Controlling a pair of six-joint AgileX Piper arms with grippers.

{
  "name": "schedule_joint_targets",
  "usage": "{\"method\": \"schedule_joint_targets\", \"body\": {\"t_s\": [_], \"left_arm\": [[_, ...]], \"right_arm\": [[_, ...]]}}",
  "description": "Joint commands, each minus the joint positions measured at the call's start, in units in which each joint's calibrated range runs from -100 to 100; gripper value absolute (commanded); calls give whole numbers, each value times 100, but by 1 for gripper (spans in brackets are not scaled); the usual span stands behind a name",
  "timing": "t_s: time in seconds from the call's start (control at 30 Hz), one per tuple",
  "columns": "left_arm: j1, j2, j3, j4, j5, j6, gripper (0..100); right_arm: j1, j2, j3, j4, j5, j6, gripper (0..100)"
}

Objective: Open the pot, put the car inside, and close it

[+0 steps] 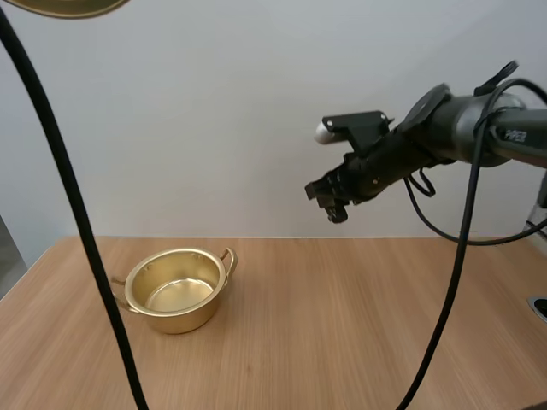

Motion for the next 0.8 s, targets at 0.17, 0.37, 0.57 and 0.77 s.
{"method": "schedule_joint_targets", "body": {"t_s": [0.17, 0.37, 0.57, 0.77], "left_arm": [[5, 2, -553, -25, 230, 6, 0], [5, 2, -831, -120, 1022, -35, 0], [5, 2, -831, -174, 1108, -35, 0], [14, 2, -855, -303, 1385, -35, 0]], "right_arm": [[354, -55, -494, 3041, 1915, -1236, 0], [1200, -44, -494, 2757, 777, -1450, 0], [2034, 399, -494, 2080, -379, -1441, 0], [2459, 1354, -494, 1881, -724, -1451, 0]]}}
